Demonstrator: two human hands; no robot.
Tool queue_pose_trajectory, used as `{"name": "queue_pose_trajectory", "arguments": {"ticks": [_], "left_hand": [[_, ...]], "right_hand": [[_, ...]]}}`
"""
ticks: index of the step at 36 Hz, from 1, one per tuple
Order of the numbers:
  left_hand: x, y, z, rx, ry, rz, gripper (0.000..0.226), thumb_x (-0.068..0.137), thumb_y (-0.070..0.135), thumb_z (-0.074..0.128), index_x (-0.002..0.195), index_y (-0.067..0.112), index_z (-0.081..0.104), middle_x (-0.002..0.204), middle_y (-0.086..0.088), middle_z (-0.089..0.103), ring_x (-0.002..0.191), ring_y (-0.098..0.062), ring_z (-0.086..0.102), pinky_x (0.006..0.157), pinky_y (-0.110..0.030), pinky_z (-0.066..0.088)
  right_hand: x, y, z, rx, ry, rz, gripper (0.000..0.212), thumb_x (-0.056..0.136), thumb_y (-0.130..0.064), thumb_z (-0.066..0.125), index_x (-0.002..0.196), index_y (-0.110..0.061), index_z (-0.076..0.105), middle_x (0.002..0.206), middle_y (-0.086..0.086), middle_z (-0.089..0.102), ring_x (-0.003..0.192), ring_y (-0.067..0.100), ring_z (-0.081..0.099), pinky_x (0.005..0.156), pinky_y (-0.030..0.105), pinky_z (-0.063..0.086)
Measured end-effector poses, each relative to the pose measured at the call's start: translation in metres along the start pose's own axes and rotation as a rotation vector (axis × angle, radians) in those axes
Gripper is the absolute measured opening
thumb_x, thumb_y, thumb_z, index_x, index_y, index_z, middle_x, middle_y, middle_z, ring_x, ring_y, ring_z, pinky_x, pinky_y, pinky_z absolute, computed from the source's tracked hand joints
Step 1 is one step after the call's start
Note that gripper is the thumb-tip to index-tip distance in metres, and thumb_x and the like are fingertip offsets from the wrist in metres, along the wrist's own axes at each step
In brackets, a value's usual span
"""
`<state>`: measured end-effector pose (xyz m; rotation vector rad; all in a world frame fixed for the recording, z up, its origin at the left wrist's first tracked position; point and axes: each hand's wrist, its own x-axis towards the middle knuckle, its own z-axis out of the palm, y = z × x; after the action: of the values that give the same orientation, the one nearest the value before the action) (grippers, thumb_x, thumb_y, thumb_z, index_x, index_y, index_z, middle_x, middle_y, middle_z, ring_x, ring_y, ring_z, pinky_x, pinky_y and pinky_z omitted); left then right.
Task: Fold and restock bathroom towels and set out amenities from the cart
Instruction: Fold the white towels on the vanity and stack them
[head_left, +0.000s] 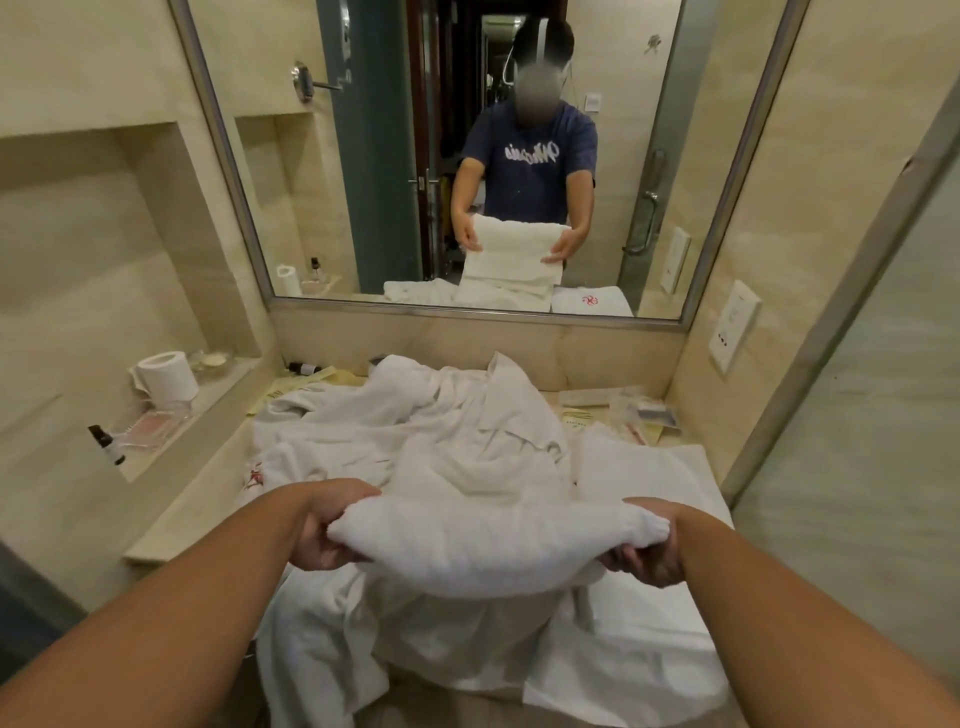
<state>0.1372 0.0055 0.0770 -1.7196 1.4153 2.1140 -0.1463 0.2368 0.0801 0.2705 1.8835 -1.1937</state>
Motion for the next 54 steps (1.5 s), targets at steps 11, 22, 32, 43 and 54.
{"name": "queue_pose_trajectory", "arguments": {"ticks": [11,22,32,43,54], "left_hand": [[0.072,0.035,-0.015,-0.281,-0.064,-0.079,0.065,0.092,0.060,0.061,0.108,0.000,0.079,0.100,-0.017,0.075,0.077,-0.031,0.074,0.052,-0.026,0.058],[0.165,0.085,-0.007,0.052,0.004,-0.021,0.093,0.057,0.080,0.079,0.115,0.009,0.062,0.071,-0.007,0.057,0.056,-0.019,0.050,0.055,-0.030,0.046],[0.238,0.093,-0.001,0.503,0.398,0.282,0.075,0.091,0.065,0.061,0.146,0.015,0.053,0.145,-0.010,0.058,0.130,-0.031,0.056,0.102,-0.034,0.044],[0.228,0.112,-0.005,-0.044,-0.065,-0.018,0.070,0.068,0.045,0.091,0.123,0.007,0.068,0.102,-0.013,0.079,0.096,-0.032,0.074,0.075,-0.038,0.056],[0.166,0.120,0.020,0.108,-0.051,0.461,0.049,0.069,0.004,0.090,0.111,0.019,0.071,0.102,-0.001,0.079,0.101,-0.025,0.074,0.097,-0.044,0.057]], "right_hand": [[0.093,-0.026,0.030,0.351,-0.444,0.300,0.033,0.098,-0.015,0.061,0.117,0.010,0.071,0.116,0.028,0.072,0.092,0.046,0.073,0.069,0.055,0.063],[0.167,-0.044,0.095,0.269,-0.340,0.192,0.072,0.083,-0.082,0.057,0.106,-0.013,0.054,0.117,0.024,0.067,0.107,0.038,0.067,0.099,0.046,0.055],[0.206,-0.064,0.143,-0.222,0.223,-0.162,0.029,0.100,-0.034,0.061,0.084,-0.012,0.053,0.075,0.016,0.071,0.055,0.023,0.062,0.058,0.032,0.055],[0.194,-0.069,0.174,-0.538,0.198,-0.336,0.113,0.069,-0.051,0.077,0.155,-0.036,0.006,0.138,0.016,0.047,0.126,0.038,0.053,0.104,0.045,0.049],[0.146,-0.113,0.164,-0.916,-0.301,-0.661,0.133,0.054,-0.035,0.092,0.154,-0.058,0.008,0.164,-0.002,0.025,0.150,0.028,0.024,0.118,0.054,0.033]]}}
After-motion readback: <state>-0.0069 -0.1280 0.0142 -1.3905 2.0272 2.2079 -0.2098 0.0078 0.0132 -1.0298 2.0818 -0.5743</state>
